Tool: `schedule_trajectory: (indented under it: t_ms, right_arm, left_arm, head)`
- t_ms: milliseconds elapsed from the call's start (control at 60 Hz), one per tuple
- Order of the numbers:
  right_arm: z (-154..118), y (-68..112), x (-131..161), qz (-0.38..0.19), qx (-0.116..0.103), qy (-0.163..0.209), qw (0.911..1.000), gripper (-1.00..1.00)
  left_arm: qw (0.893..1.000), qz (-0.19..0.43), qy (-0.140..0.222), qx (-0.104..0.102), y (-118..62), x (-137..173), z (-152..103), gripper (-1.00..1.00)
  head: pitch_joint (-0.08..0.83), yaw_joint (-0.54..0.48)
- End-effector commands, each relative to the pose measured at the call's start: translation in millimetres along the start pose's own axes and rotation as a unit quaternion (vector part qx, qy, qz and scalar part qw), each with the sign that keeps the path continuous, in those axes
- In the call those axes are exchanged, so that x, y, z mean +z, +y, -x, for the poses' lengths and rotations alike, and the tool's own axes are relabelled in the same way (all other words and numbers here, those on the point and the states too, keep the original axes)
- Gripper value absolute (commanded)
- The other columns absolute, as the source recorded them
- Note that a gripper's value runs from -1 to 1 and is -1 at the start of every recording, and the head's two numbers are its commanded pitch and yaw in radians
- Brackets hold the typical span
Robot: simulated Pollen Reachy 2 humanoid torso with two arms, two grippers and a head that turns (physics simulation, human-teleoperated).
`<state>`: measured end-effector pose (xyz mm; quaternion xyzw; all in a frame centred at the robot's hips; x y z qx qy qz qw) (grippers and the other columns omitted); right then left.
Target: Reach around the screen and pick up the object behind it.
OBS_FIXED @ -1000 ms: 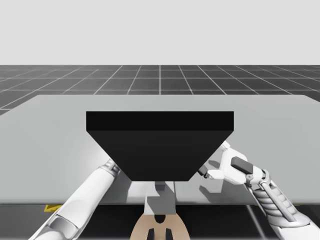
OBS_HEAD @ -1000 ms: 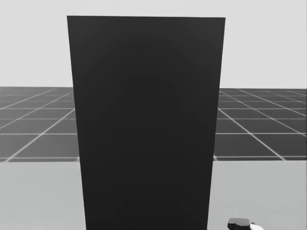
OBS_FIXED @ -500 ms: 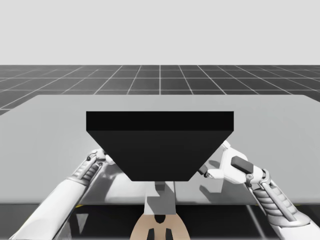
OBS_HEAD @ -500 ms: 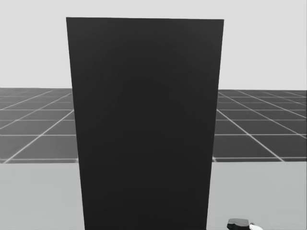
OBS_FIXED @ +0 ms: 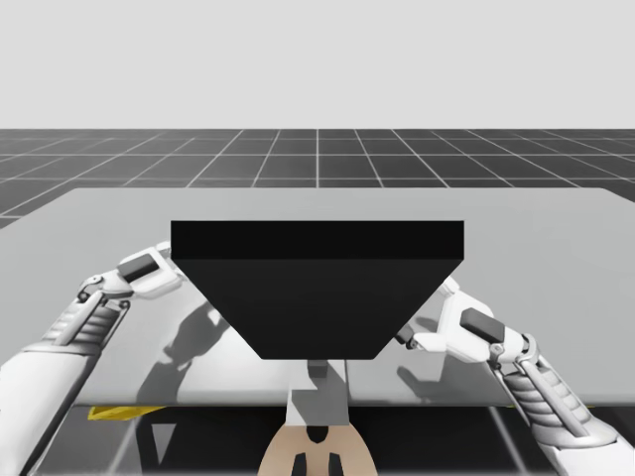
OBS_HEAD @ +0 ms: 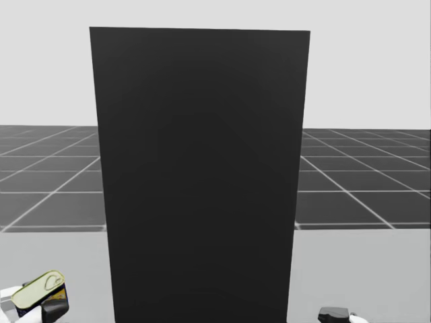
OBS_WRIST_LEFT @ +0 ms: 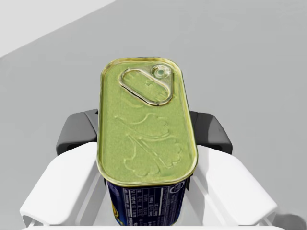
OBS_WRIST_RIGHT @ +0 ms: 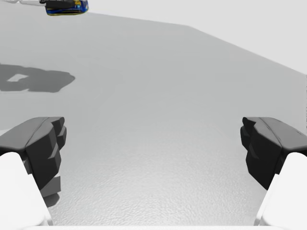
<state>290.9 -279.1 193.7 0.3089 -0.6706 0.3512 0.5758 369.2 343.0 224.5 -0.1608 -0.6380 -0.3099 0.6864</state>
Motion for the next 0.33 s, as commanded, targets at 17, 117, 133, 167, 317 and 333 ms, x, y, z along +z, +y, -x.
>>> schedule_trajectory:
  t_ms: [17, 117, 133, 167, 317, 333]
  right_arm:
    - [-0.9, -1.6, 0.1, 0.007, 0.002, -0.005, 1.0, -1.0]
    - [-2.8, -5.6, 0.1, 0.025, 0.006, -0.015, 0.9996, -1.0]
    - [-3.8, -6.8, 0.5, 0.029, 0.006, -0.019, 0.9994, -1.0]
    - [-4.6, -7.7, 0.8, 0.033, 0.007, -0.022, 0.9992, -1.0]
    - [-8.2, -14.2, 1.7, 0.062, 0.006, -0.037, 0.9974, -1.0]
    - [-8.2, -14.6, 1.8, 0.062, 0.006, -0.037, 0.9973, -1.0]
  left_arm:
    - [0.997, -0.033, -0.059, -0.041, 29.0, 0.1, -63.6, 1.0]
    - [0.994, -0.047, -0.082, -0.049, 37.6, 1.2, -91.3, 1.0]
    - [0.993, -0.054, -0.089, -0.055, 40.4, 1.5, -100.5, 1.0]
    - [0.992, -0.06, -0.094, -0.058, 42.5, 1.8, -106.8, 1.0]
    - [0.985, -0.074, -0.145, -0.064, 46.2, 4.8, -154.2, 1.0]
    - [0.984, -0.076, -0.148, -0.065, 45.8, 5.2, -157.2, 1.0]
  head:
    - [0.084, -0.04]
    - [0.083, -0.04]
    - [0.083, -0.04]
    - [0.082, -0.04]
    - [0.084, -0.04]
    - [0.084, -0.04]
